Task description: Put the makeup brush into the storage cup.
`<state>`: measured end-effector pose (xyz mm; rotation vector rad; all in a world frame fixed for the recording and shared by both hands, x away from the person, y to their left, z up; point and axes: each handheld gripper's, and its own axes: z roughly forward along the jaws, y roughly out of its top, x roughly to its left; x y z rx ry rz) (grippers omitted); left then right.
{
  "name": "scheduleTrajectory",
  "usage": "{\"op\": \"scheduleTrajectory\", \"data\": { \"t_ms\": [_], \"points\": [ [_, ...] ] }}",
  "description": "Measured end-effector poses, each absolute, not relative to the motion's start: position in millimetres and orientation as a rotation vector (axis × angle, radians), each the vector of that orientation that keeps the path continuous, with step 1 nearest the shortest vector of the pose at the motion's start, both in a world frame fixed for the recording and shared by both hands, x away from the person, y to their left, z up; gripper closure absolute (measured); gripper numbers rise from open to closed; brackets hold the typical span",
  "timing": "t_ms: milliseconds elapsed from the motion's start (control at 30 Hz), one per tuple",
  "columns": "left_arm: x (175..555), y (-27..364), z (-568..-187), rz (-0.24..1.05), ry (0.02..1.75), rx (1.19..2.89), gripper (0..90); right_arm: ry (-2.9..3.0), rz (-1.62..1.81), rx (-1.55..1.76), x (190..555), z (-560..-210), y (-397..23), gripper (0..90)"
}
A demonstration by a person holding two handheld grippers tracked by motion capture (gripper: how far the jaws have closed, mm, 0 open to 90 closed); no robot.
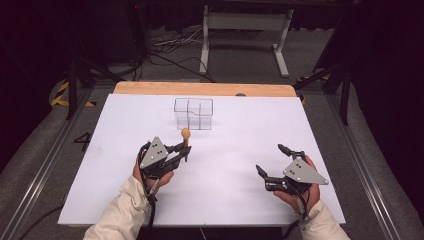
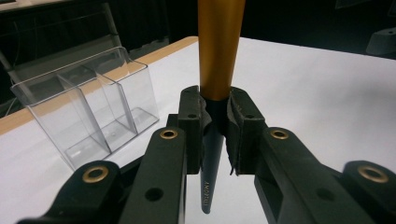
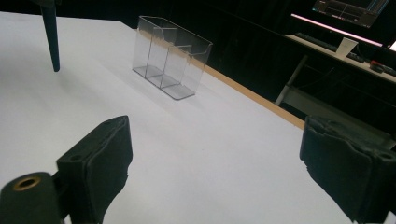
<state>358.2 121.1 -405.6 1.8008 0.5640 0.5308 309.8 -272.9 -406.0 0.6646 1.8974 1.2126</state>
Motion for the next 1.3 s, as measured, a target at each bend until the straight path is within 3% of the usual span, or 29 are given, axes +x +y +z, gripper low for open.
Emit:
{"op": "scheduleTrajectory", "data": {
  "t_ms": [533, 1300],
  "points": [
    [365, 127, -396, 0.559, 0.583, 1.758, 77.7, 1.909, 1.188, 0.714, 305, -424, -293, 9.7],
    [401, 113, -354, 0.622, 0.570, 1.695, 77.8, 1.914, 1.180, 0.774, 303, -432, -307, 10.1]
  ]
}}
